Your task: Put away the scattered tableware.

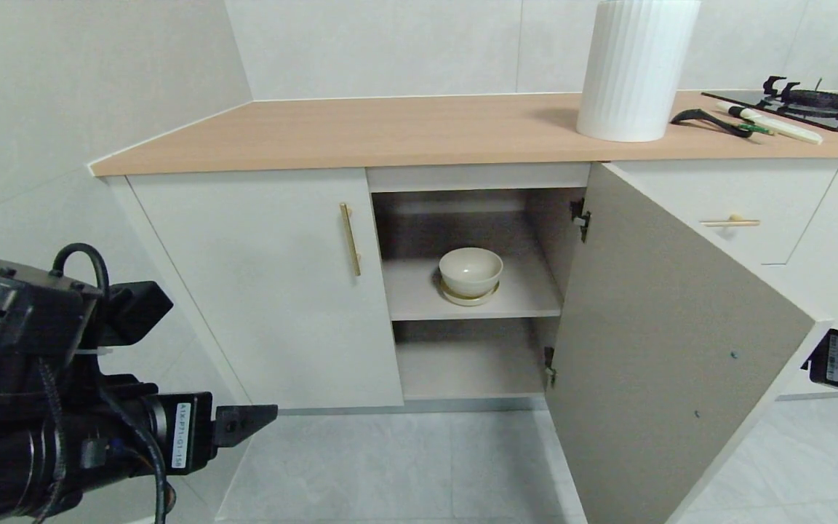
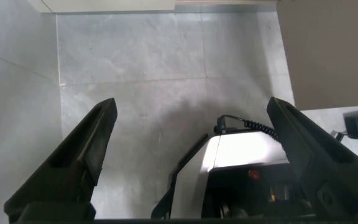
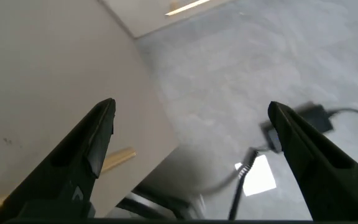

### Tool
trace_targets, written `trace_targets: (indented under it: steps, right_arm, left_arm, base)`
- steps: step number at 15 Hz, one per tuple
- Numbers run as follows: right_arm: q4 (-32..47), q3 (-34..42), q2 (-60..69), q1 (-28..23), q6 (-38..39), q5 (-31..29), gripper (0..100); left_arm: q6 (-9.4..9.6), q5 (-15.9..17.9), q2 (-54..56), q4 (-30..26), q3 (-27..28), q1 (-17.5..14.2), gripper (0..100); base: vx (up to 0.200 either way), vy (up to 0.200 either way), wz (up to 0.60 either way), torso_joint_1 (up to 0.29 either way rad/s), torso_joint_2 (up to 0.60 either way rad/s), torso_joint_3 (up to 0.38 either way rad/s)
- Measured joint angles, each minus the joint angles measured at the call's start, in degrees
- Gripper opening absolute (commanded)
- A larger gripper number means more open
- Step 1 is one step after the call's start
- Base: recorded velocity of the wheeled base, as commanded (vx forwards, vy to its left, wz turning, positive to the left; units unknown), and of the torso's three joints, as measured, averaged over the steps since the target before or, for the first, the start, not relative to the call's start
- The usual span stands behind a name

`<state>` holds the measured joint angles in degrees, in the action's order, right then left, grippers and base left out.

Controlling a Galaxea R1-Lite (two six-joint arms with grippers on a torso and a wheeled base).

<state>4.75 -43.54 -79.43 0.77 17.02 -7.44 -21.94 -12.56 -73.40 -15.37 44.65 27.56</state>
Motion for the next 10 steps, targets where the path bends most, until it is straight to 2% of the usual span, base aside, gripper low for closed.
trace_targets:
  steps: [4,8,10]
  right_arm:
    - [-3.36,2.49,-0.11,7.25,4.35,-0.06,100]
    - [-4.66,3.34,-0.72,16.62,11.01,0.05,100]
    - [-6.5,3.8,-1.35,19.3,12.02,0.07,100]
  left_arm:
    - [-0.02,0.0,0.09,0.0,0.0,0.0,100]
    - [0.0,0.02,0.22,-0.01,0.11,0.0,100]
    - [-0.02,0.22,0.26,-0.04,0.1,0.11,100]
  base:
    - [0.0,0.0,0.0,0.0,0.0,0.0]
    - [0.0,0.0,0.0,0.0,0.0,0.0]
    - [0.0,0.0,0.0,0.0,0.0,0.0]
